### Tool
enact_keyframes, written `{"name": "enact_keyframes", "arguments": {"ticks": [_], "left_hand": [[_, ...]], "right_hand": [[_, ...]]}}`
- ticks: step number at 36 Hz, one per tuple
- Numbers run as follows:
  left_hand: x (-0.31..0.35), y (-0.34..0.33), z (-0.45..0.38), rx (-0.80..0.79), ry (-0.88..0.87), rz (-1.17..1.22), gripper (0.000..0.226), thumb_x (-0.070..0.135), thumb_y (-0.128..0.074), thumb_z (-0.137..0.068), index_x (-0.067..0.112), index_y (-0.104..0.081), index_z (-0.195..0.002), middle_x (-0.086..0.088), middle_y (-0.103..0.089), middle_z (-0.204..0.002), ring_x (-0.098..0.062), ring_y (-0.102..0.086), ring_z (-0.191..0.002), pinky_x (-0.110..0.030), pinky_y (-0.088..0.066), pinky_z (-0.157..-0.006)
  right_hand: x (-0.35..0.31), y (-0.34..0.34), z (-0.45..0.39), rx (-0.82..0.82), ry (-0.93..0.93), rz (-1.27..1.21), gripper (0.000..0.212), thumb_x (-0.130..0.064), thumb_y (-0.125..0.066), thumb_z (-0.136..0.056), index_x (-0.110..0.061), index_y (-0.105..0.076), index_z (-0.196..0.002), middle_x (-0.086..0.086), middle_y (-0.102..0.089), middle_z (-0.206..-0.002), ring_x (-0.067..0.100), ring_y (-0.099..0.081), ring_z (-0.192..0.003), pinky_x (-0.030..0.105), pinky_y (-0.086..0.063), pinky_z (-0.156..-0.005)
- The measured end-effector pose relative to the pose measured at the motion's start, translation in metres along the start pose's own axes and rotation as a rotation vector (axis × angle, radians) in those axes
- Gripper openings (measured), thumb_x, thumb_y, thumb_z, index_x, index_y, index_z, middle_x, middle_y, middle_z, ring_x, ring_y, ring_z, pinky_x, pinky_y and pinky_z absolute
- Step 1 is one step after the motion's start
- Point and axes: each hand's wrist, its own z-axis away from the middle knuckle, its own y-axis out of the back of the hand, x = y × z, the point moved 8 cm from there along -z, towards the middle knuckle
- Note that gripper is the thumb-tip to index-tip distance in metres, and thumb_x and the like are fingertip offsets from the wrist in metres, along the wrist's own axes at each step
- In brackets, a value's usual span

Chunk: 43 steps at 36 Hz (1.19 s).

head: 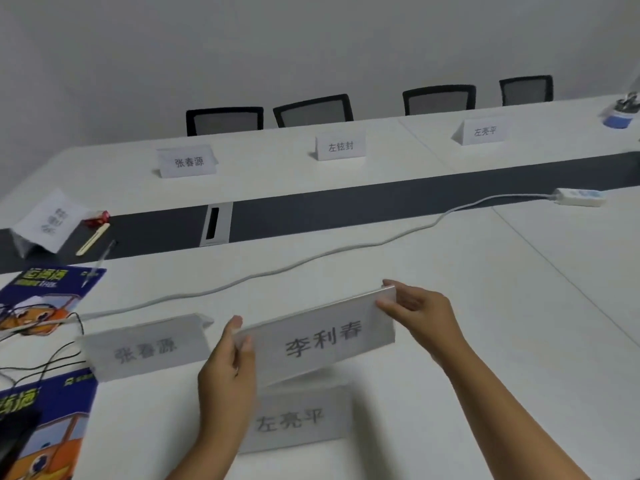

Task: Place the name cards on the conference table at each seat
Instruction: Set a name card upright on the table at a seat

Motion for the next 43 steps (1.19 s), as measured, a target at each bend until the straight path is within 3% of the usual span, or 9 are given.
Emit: {"name": "enact_keyframes", "arguments": {"ticks": [5, 14, 21, 26, 29, 32, 36, 39, 43], "left_hand": [[0.028, -0.073, -0.016, -0.104, -0.012, 0.082, 0.039, 0.012, -0.040, -0.093, 0.013, -0.040, -0.132, 0.007, -0.048, -0.117, -0.003, -0.040, -0.107, -0.005, -0.028, -0.082], [-0.002, -0.209, -0.044, -0.211, 0.342, 0.062, 0.040, 0.015, -0.034, -0.095, 0.010, -0.035, -0.135, -0.012, -0.044, -0.140, -0.026, -0.044, -0.125, -0.028, -0.035, -0.098], [-0.024, -0.249, -0.060, -0.231, 0.399, -0.028, 0.041, 0.010, -0.036, -0.094, 0.008, -0.034, -0.135, -0.014, -0.043, -0.140, -0.028, -0.044, -0.125, -0.031, -0.035, -0.101], [-0.027, -0.265, -0.069, -0.304, 0.383, -0.134, 0.048, 0.013, -0.031, -0.095, 0.019, -0.020, -0.141, -0.014, -0.046, -0.137, -0.030, -0.050, -0.112, -0.033, -0.041, -0.090], [-0.040, -0.270, -0.063, -0.318, 0.421, -0.165, 0.051, 0.010, -0.035, -0.093, 0.012, -0.019, -0.141, -0.014, -0.044, -0.139, -0.031, -0.049, -0.117, -0.032, -0.040, -0.092], [-0.056, -0.274, -0.052, -0.349, 0.418, -0.319, 0.036, 0.011, -0.038, -0.091, 0.005, -0.041, -0.126, -0.020, -0.055, -0.125, -0.035, -0.054, -0.109, -0.038, -0.044, -0.090], [-0.061, -0.277, -0.052, -0.416, 0.325, -0.534, 0.023, 0.011, -0.038, -0.091, -0.004, -0.055, -0.087, -0.026, -0.062, -0.104, -0.037, -0.058, -0.094, -0.034, -0.041, -0.067], [-0.063, -0.278, -0.052, -0.414, 0.301, -0.530, 0.035, 0.011, -0.044, -0.089, 0.011, -0.037, -0.056, -0.028, -0.063, -0.097, -0.038, -0.058, -0.089, -0.030, -0.032, -0.062], [-0.065, -0.276, -0.049, -0.384, 0.272, -0.512, 0.045, 0.011, -0.049, -0.087, 0.016, -0.026, -0.048, -0.031, -0.063, -0.091, -0.032, -0.049, -0.070, -0.032, -0.033, -0.059]], "right_hand": [[0.006, 0.051, -0.019, 0.152, 0.035, -0.152, 0.044, -0.012, -0.059, -0.083, -0.013, -0.049, -0.125, -0.011, -0.051, -0.119, 0.016, -0.053, -0.104, 0.026, -0.042, -0.081], [0.102, 0.104, -0.065, 0.219, -0.106, -0.126, 0.052, -0.005, -0.056, -0.084, -0.012, -0.039, -0.132, 0.004, -0.048, -0.131, 0.017, -0.046, -0.112, 0.030, -0.037, -0.093], [0.164, 0.107, -0.090, 0.213, -0.227, -0.108, 0.051, -0.006, -0.055, -0.085, -0.016, -0.040, -0.132, 0.010, -0.050, -0.134, 0.021, -0.048, -0.118, 0.031, -0.038, -0.098], [0.178, 0.107, -0.102, 0.208, -0.231, -0.095, 0.052, -0.009, -0.052, -0.087, -0.019, -0.035, -0.135, 0.008, -0.048, -0.136, 0.021, -0.045, -0.124, 0.031, -0.036, -0.101], [0.185, 0.106, -0.101, 0.203, -0.238, -0.009, 0.054, -0.015, -0.056, -0.086, -0.017, -0.035, -0.135, 0.006, -0.049, -0.135, 0.023, -0.048, -0.122, 0.031, -0.037, -0.099], [0.196, 0.112, -0.085, 0.344, -0.304, -0.025, 0.044, -0.012, -0.057, -0.084, -0.007, -0.045, -0.127, 0.011, -0.056, -0.125, 0.025, -0.051, -0.112, 0.032, -0.037, -0.095], [0.203, 0.118, -0.068, 0.450, -0.271, 0.005, 0.022, -0.007, -0.053, -0.084, -0.007, -0.060, -0.105, 0.007, -0.062, -0.098, 0.025, -0.056, -0.095, 0.030, -0.040, -0.081], [0.206, 0.123, -0.073, 0.466, -0.247, 0.087, 0.014, -0.011, -0.051, -0.082, -0.005, -0.063, -0.089, 0.019, -0.067, -0.086, 0.030, -0.058, -0.077, 0.035, -0.041, -0.064], [0.207, 0.128, -0.086, 0.471, -0.229, 0.134, 0.013, -0.006, -0.049, -0.081, -0.001, -0.061, -0.081, 0.029, -0.063, -0.083, 0.041, -0.052, -0.072, 0.033, -0.036, -0.057]]}}
